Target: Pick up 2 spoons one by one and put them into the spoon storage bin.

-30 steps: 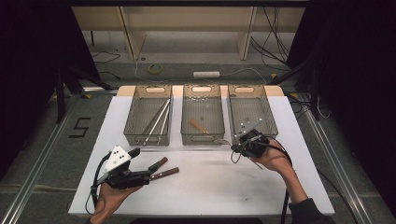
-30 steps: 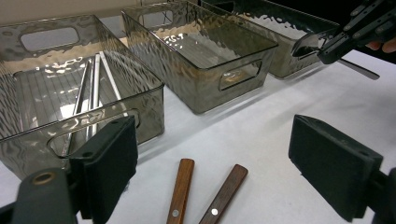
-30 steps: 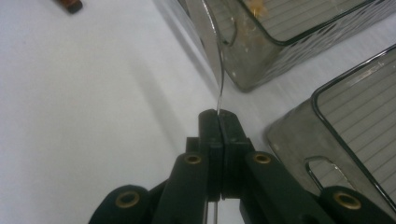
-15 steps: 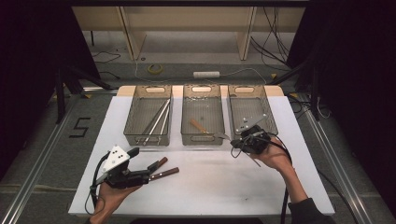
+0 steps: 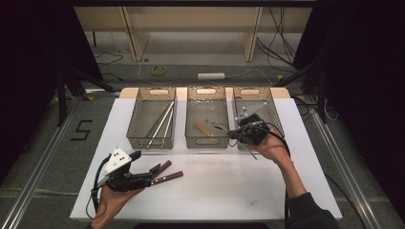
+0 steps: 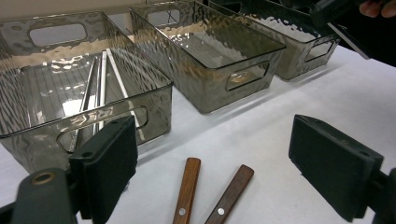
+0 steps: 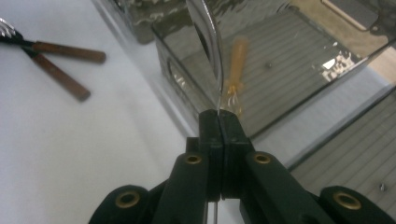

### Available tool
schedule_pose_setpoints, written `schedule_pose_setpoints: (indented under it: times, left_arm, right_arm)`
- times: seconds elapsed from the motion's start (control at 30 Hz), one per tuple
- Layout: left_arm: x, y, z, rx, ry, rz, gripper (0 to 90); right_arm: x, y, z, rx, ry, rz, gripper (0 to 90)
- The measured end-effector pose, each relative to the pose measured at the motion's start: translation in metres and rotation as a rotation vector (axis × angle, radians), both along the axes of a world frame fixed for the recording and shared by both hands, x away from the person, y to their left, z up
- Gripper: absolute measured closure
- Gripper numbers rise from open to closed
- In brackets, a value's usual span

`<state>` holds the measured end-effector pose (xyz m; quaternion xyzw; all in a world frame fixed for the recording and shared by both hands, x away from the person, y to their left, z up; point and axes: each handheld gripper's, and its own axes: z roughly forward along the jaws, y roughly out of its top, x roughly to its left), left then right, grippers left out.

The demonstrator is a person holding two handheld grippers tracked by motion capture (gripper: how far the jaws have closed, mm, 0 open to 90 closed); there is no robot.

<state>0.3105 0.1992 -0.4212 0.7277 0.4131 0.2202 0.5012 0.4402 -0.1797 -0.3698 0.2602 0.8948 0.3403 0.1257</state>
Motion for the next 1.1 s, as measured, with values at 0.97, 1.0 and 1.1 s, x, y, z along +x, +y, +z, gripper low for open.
schedule_pose_setpoints:
  times: [0.97, 1.0, 1.1]
  left_arm:
    - [0.000, 0.005, 0.001, -0.018, -0.007, 0.010, 15.0]
    - [0.000, 0.005, 0.001, -0.017, -0.007, 0.010, 15.0]
    - [0.000, 0.005, 0.001, -0.018, -0.008, 0.009, 15.0]
  right_arm:
    - [0.084, 0.078, 0.023, 0.057, 0.039, -0.097, 90.0]
    - [0.086, 0.079, 0.023, 0.060, 0.046, -0.106, 90.0]
    - [0.092, 0.083, 0.020, 0.064, 0.048, -0.127, 90.0]
